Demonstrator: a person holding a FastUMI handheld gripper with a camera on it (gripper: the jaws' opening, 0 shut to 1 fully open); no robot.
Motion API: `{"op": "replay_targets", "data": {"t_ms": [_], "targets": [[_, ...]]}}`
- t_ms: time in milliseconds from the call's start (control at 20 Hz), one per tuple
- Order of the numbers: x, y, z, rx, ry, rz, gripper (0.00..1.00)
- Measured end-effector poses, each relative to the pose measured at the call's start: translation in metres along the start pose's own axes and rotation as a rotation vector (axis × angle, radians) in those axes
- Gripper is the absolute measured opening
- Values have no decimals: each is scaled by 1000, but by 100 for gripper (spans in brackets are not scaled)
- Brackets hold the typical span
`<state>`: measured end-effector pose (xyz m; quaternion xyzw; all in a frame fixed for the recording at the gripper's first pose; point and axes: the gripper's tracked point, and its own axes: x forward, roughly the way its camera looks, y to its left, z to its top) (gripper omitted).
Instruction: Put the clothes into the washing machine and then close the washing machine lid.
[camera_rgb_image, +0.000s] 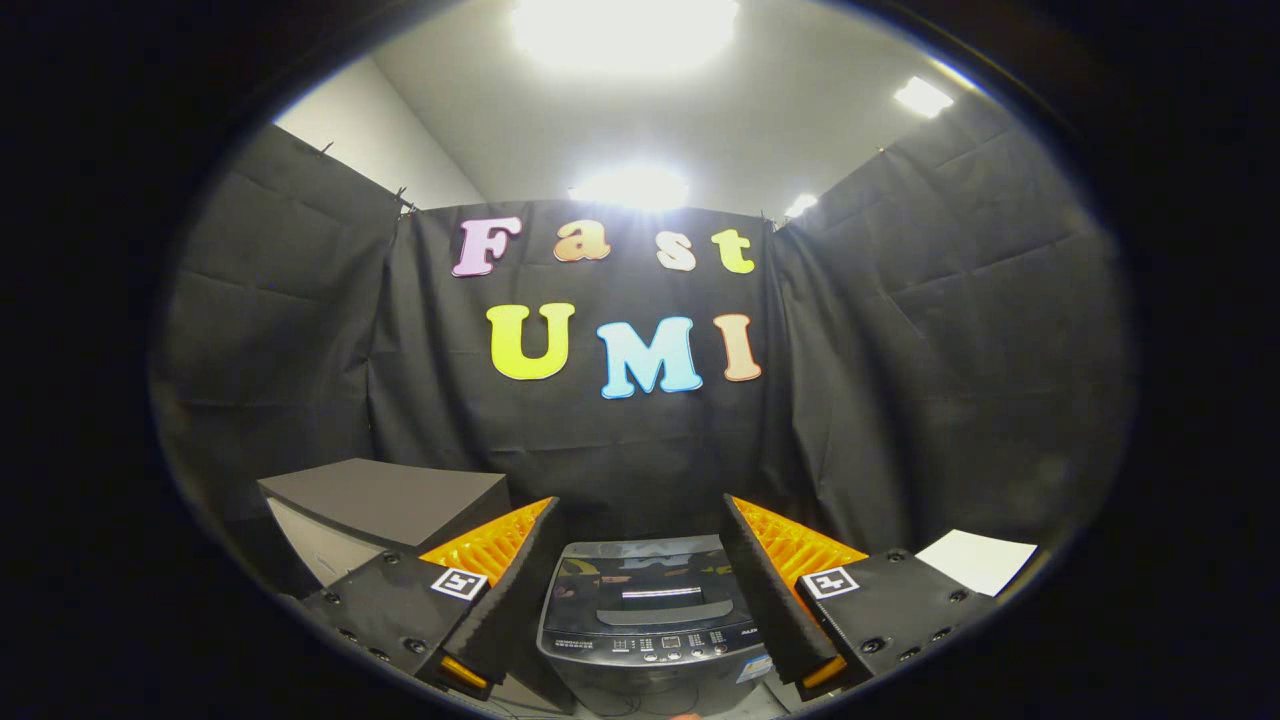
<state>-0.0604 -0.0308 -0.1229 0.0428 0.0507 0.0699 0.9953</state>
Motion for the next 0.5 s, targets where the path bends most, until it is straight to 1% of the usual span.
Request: {"op": "replay_targets", "data": {"t_ms": [500], "targets": [[-11, 0, -4, -20, 13, 4, 98]]}}
